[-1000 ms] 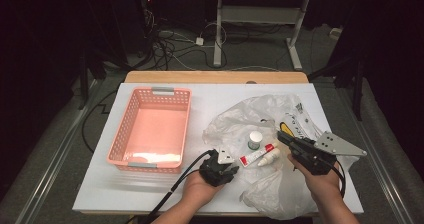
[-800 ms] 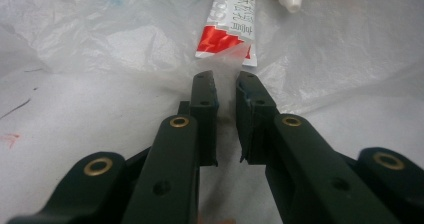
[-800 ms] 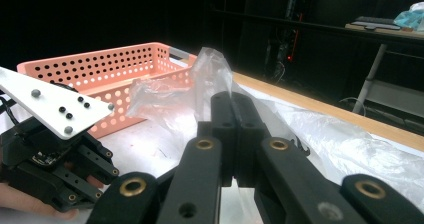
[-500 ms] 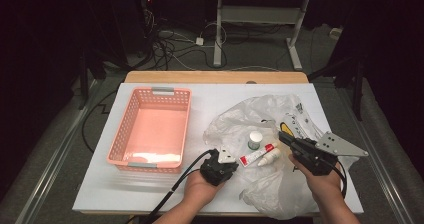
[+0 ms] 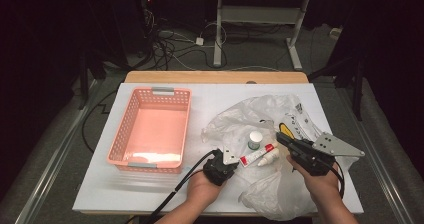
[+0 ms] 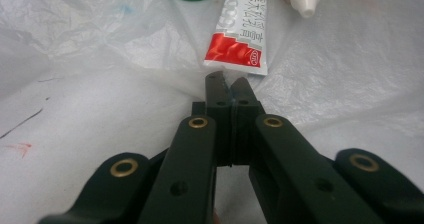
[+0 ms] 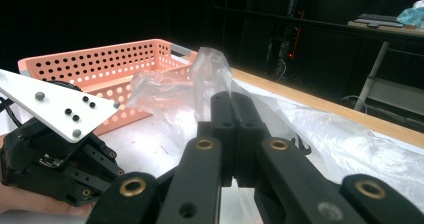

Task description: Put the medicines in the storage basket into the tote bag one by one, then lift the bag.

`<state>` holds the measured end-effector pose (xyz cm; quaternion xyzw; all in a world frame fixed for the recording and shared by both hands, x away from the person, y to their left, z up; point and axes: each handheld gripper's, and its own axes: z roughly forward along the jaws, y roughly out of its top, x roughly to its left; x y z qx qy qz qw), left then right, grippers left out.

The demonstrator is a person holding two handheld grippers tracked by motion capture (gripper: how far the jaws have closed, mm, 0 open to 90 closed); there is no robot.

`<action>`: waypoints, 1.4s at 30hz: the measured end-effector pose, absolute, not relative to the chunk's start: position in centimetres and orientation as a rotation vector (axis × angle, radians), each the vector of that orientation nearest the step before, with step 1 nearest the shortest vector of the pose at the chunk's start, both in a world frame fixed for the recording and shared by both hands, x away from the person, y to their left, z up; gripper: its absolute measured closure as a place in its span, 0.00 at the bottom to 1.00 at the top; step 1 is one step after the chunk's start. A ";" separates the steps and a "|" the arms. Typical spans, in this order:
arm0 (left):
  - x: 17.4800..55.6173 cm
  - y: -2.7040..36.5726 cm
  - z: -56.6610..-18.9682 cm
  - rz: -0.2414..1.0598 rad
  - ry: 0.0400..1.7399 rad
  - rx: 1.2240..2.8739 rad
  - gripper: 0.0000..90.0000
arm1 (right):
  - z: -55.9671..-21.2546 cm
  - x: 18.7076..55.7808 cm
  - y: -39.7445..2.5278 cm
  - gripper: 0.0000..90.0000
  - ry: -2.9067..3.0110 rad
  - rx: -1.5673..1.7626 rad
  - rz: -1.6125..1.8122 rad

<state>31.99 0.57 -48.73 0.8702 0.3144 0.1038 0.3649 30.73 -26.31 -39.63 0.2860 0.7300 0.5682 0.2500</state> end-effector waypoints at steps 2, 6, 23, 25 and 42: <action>31.9 0.9 -48.6 0.265 0.803 2.214 0.98 | -39.6 30.8 -26.3 1.00 1.987 0.778 1.547; 31.8 1.8 -48.3 0.253 0.793 2.119 0.98 | -39.7 30.9 -26.4 1.00 1.982 0.783 1.543; 31.3 3.8 -45.2 0.314 0.757 1.955 0.98 | -39.8 31.2 -26.3 1.00 1.946 0.798 1.543; 31.2 3.9 -45.0 0.324 0.755 1.948 0.98 | -39.9 31.3 -26.3 1.00 1.944 0.792 1.543; 32.3 4.1 -41.0 0.437 0.703 1.831 0.98 | -39.5 31.6 -25.8 1.00 1.895 0.793 1.549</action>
